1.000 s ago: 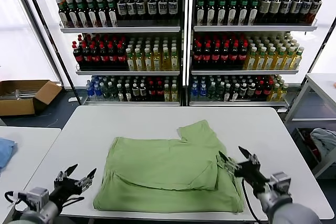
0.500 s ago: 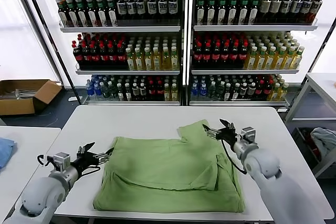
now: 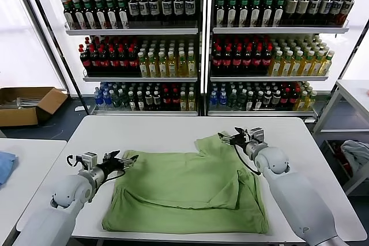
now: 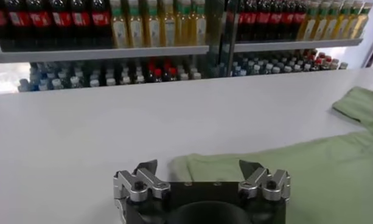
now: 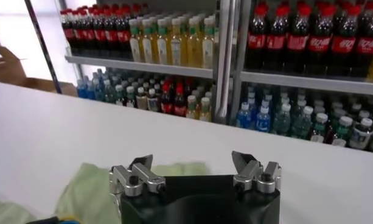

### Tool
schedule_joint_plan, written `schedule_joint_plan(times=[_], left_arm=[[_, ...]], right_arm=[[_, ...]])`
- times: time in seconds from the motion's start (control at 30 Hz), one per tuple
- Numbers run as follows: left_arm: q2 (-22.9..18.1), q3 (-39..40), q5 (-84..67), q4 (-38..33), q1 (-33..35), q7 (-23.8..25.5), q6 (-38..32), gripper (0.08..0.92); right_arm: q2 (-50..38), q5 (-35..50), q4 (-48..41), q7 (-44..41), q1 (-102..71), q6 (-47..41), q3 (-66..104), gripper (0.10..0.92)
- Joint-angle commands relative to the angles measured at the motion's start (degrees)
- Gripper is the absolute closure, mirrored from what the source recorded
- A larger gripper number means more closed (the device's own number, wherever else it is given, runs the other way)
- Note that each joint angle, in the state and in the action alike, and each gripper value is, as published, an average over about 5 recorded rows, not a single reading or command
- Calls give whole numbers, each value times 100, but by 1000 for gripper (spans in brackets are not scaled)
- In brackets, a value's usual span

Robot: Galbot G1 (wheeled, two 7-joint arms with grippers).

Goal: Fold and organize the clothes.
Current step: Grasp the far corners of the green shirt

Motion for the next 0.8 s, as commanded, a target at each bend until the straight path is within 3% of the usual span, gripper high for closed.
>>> schedule_joint_plan(times=[0.03, 0.17, 0.33, 0.8], left_arm=[[-61, 345, -94, 500, -420, -6, -13, 177], [-41, 483, -88, 570, -466, 29, -20, 177], [3, 669, -48, 609, -523, 67, -10, 199], [89, 748, 1, 468, -351, 151, 23, 589]], right_arm=[[80, -96, -298, -44, 63, -34, -130, 203], [114, -82, -314, 83, -18, -101, -155, 247], [163, 14, -307, 215, -27, -112, -201, 388], [243, 198, -227, 278, 37, 3, -201, 795]])
